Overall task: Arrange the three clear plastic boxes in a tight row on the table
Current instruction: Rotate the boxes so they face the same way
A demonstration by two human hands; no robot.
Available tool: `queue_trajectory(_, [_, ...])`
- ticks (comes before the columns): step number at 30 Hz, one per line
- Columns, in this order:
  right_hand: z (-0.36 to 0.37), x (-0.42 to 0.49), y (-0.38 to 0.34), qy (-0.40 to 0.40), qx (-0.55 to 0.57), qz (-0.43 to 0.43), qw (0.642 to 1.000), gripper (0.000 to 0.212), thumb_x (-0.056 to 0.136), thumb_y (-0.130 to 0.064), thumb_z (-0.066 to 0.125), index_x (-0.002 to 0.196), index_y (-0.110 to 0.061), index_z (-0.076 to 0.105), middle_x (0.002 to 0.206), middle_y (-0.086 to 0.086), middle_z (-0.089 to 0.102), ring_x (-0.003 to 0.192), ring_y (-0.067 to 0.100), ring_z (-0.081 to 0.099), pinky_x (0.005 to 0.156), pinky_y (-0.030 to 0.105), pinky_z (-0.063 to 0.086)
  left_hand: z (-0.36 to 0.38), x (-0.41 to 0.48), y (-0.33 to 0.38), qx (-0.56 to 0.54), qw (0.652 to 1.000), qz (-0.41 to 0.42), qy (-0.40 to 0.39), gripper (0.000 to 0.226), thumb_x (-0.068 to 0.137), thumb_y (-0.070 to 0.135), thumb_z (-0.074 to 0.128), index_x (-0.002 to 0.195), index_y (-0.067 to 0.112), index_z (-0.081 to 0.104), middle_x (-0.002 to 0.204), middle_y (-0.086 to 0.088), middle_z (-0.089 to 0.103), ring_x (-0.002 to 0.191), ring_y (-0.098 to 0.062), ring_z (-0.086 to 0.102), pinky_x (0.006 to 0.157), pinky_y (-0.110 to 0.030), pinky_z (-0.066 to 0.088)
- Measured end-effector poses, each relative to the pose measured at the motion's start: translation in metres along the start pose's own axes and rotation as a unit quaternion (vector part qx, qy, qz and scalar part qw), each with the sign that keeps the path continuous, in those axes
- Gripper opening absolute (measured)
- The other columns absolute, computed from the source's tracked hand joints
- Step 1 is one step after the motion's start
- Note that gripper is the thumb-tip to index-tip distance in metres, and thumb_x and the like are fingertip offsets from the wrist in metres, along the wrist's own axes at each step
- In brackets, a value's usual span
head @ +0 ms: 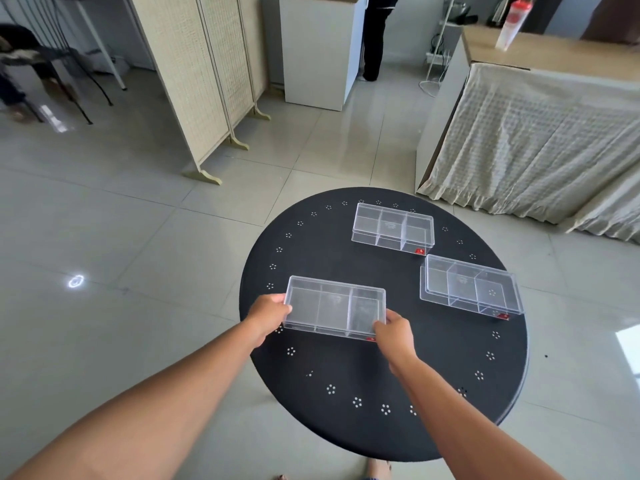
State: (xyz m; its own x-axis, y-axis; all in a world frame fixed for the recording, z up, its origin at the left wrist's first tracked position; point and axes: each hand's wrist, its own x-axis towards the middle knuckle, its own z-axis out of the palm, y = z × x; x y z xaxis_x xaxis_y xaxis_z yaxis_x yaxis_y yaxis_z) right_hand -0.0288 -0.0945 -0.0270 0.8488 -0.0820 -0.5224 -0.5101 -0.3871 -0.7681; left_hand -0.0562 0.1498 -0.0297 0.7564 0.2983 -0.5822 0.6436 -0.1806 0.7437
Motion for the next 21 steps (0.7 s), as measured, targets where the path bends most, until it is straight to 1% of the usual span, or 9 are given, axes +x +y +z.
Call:
queue_trajectory(2, [0.011, -0.006, -0.002, -0.006, 0.004, -0.008, 1.0, 0.038, 0.079, -0.001, 0.04, 0.092, -0.019, 0.071, 0.086, 0.0, 0.076, 0.083, 0.027, 0.071, 0.072, 0.034, 0.056, -0.013, -0.002, -0.005, -0.008, 1.0, 0.001, 0.008, 0.038, 0.09, 0.009, 0.053, 0.126, 0.013, 0.066, 0.112, -0.006, 0.072, 0.093, -0.019, 0.066, 0.083, -0.026, 0.049])
queue_trajectory(4, [0.02, -0.012, -0.003, -0.01, 0.008, -0.014, 1.0, 0.038, 0.079, 0.0, 0.04, 0.091, -0.02, 0.071, 0.086, 0.0, 0.076, 0.082, 0.026, 0.07, 0.074, 0.035, 0.057, -0.024, -0.004, -0.011, -0.004, 1.0, 0.001, 0.02, 0.038, 0.09, 0.013, 0.055, 0.126, 0.015, 0.066, 0.11, -0.005, 0.072, 0.095, -0.02, 0.066, 0.084, -0.029, 0.051])
queue_trajectory(8, [0.035, -0.022, -0.008, -0.032, 0.01, -0.017, 0.999, 0.041, 0.079, 0.001, 0.04, 0.096, -0.017, 0.072, 0.087, -0.003, 0.076, 0.083, 0.021, 0.07, 0.074, 0.03, 0.054, -0.04, -0.01, -0.015, 0.008, 1.0, 0.005, 0.025, 0.039, 0.092, 0.014, 0.053, 0.13, 0.018, 0.063, 0.113, -0.007, 0.07, 0.091, -0.018, 0.06, 0.072, -0.025, 0.046])
queue_trajectory(10, [0.042, -0.026, -0.009, -0.043, 0.012, -0.015, 0.999, 0.04, 0.079, 0.0, 0.041, 0.097, -0.016, 0.072, 0.089, -0.001, 0.077, 0.083, 0.021, 0.068, 0.075, 0.03, 0.053, -0.046, -0.012, -0.016, 0.016, 1.0, 0.004, 0.018, 0.039, 0.094, 0.011, 0.048, 0.13, 0.018, 0.061, 0.11, -0.006, 0.067, 0.093, -0.019, 0.059, 0.072, -0.026, 0.045])
queue_trajectory(13, [0.048, -0.031, -0.009, -0.05, 0.018, -0.008, 0.999, 0.04, 0.08, -0.001, 0.042, 0.1, -0.016, 0.072, 0.093, 0.0, 0.077, 0.093, 0.025, 0.07, 0.085, 0.034, 0.055, -0.052, -0.013, -0.019, 0.021, 1.0, 0.002, 0.001, 0.041, 0.095, 0.007, 0.042, 0.129, 0.018, 0.061, 0.108, -0.003, 0.065, 0.094, -0.018, 0.058, 0.071, -0.024, 0.044])
queue_trajectory(15, [0.05, -0.032, -0.009, -0.049, 0.017, -0.007, 0.999, 0.039, 0.08, -0.001, 0.042, 0.101, -0.015, 0.072, 0.094, 0.001, 0.077, 0.097, 0.027, 0.07, 0.086, 0.036, 0.055, -0.055, -0.013, -0.022, 0.02, 1.0, -0.002, -0.007, 0.041, 0.095, 0.005, 0.039, 0.127, 0.02, 0.061, 0.108, -0.003, 0.064, 0.094, -0.018, 0.057, 0.066, -0.021, 0.042])
queue_trajectory(18, [0.051, -0.035, -0.01, -0.061, 0.015, -0.006, 0.998, 0.039, 0.081, 0.0, 0.043, 0.104, -0.015, 0.071, 0.094, 0.0, 0.075, 0.087, 0.022, 0.069, 0.073, 0.028, 0.054, -0.056, -0.008, -0.028, 0.015, 1.0, -0.009, -0.025, 0.045, 0.094, 0.005, 0.039, 0.13, 0.021, 0.06, 0.111, -0.003, 0.064, 0.097, -0.018, 0.057, 0.069, -0.024, 0.043])
queue_trajectory(19, [0.051, -0.037, -0.011, -0.067, 0.015, -0.007, 0.998, 0.038, 0.082, 0.001, 0.044, 0.105, -0.015, 0.07, 0.093, -0.001, 0.074, 0.084, 0.017, 0.067, 0.067, 0.024, 0.052, -0.055, -0.006, -0.031, 0.013, 0.999, -0.011, -0.029, 0.046, 0.093, 0.005, 0.039, 0.131, 0.021, 0.059, 0.113, -0.002, 0.064, 0.099, -0.018, 0.058, 0.073, -0.026, 0.043])
queue_trajectory(21, [0.051, -0.04, -0.014, -0.076, 0.019, -0.011, 0.997, 0.037, 0.083, 0.001, 0.044, 0.103, -0.017, 0.07, 0.091, -0.004, 0.073, 0.081, 0.014, 0.064, 0.064, 0.021, 0.048, -0.055, -0.001, -0.037, 0.009, 0.999, -0.011, -0.037, 0.047, 0.094, 0.004, 0.04, 0.134, 0.022, 0.057, 0.118, -0.002, 0.064, 0.106, -0.02, 0.058, 0.085, -0.028, 0.04])
